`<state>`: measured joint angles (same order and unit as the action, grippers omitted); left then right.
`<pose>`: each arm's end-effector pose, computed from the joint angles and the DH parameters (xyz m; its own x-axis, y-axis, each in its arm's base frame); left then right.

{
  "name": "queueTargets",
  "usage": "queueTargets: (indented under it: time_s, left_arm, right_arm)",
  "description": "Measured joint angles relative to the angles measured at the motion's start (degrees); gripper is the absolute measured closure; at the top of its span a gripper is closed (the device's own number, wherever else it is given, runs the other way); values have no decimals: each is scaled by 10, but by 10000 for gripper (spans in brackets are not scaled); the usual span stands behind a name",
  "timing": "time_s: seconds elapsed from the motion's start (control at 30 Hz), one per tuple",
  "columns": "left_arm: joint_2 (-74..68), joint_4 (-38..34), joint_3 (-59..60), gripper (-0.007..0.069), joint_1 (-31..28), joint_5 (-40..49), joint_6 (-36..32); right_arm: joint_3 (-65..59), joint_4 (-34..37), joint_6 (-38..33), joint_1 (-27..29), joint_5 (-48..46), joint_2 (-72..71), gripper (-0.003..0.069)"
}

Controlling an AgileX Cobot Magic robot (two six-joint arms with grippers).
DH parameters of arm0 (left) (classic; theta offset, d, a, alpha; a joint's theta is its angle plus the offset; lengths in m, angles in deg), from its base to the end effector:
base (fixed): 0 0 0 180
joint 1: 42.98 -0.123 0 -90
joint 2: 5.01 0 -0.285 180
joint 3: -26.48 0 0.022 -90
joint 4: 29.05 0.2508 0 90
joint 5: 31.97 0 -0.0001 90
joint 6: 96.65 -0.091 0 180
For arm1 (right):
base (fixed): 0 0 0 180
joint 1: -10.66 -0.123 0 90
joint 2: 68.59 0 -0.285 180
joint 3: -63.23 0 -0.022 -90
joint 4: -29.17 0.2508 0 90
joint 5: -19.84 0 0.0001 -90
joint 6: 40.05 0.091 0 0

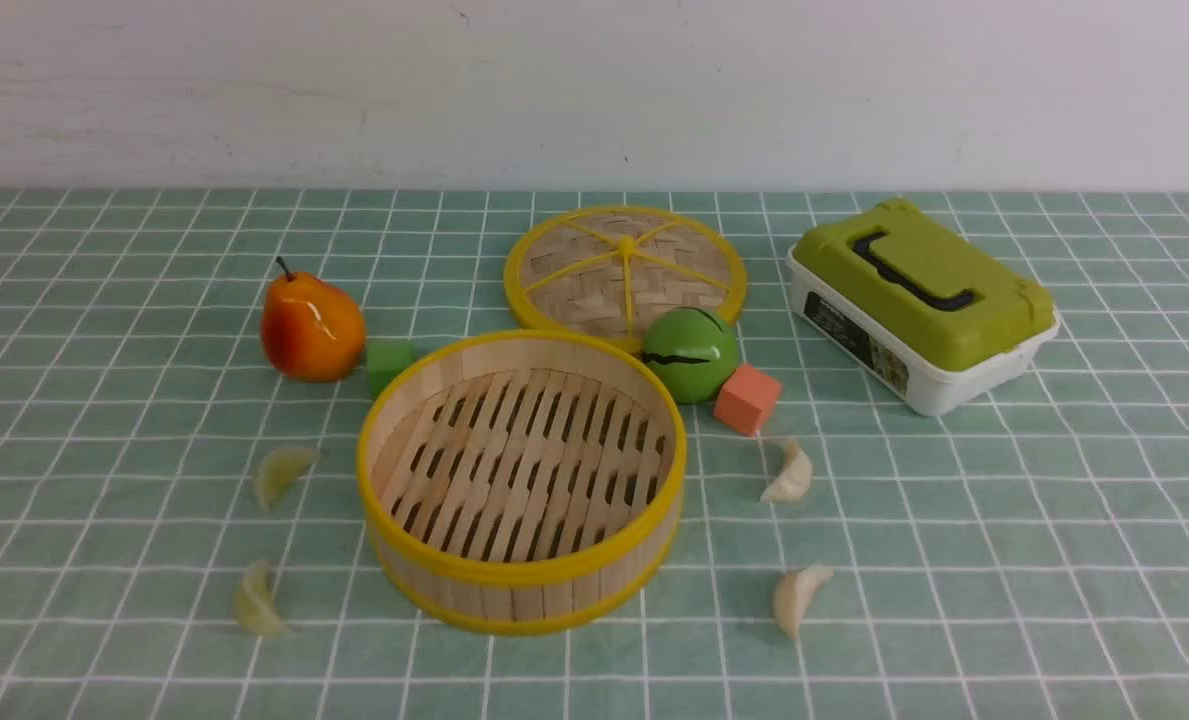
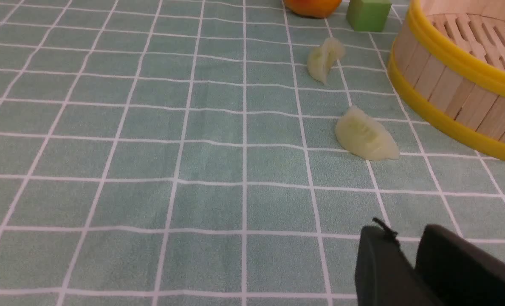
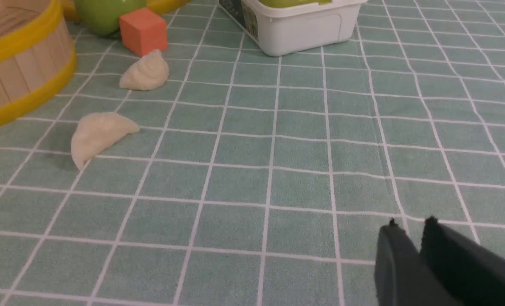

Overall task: Put the dumplings into the steamer on the table with the blue tablecloth.
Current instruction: 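Reach for and grasp a dumpling on the table with the left gripper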

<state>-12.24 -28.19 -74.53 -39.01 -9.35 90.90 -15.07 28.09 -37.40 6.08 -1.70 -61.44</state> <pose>0.0521 -0.0031 0.1679 -0.3274 -0.0952 -0.9401 0.0254 0.9937 -0.1095 0.0524 0.0036 0.1736 -0.2932 0.0053 -0.9560 -0.0649 0.9976 0.0254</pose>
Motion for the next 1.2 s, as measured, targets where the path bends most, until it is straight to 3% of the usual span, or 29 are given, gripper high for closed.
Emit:
queueTargets:
  time_s: [1.0, 1.2]
  left_arm:
    - [0, 4, 0, 477, 0, -3, 0]
    - [0, 7, 0, 473, 0, -68, 0]
  right_arm:
    - [0, 0, -2, 0, 0, 0, 527]
    - [0, -9, -2, 0, 4, 0, 520]
